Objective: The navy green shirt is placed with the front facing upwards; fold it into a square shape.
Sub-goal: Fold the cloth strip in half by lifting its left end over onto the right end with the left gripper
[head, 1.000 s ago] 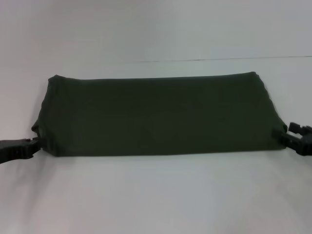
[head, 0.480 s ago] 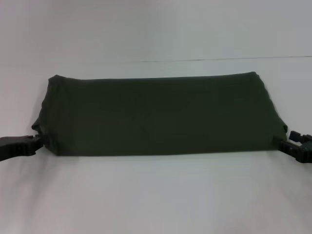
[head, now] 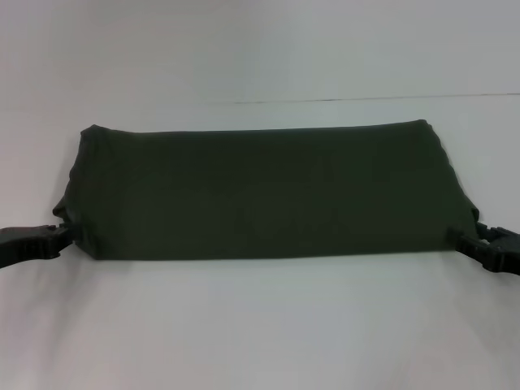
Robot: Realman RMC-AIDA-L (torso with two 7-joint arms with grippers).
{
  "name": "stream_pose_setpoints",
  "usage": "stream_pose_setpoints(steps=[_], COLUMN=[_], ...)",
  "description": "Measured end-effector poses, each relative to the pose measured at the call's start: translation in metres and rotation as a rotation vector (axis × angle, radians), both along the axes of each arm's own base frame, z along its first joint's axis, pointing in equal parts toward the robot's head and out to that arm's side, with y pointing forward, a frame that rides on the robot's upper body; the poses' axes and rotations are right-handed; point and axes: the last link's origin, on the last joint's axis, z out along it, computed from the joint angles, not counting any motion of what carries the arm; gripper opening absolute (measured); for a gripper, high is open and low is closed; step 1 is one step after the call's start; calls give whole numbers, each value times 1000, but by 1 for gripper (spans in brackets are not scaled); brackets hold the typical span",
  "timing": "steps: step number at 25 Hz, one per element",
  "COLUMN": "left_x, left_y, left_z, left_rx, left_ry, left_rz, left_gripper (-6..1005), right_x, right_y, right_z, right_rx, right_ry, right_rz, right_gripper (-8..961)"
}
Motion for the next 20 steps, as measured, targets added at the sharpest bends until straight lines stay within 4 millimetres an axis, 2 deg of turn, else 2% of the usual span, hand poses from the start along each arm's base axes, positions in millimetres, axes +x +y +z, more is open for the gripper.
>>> stream_pose_setpoints(steps=[4, 16, 20], left_x=[0, 2, 2], left_y=[0, 0, -1], left_z=[0, -2, -2], left_rx=[-1, -8, -11], left_ry=[1, 8, 8], left_rz=[-4, -25, -30], left_gripper=[44, 45, 44], right_x=[0, -1, -1], right_y=[0, 0, 0], right_z=[-1, -3, -3], right_rx=[-9, -12, -12], right_ry=[-3, -6, -6], right_rz=[3, 3, 3], right_gripper=[497, 247, 67])
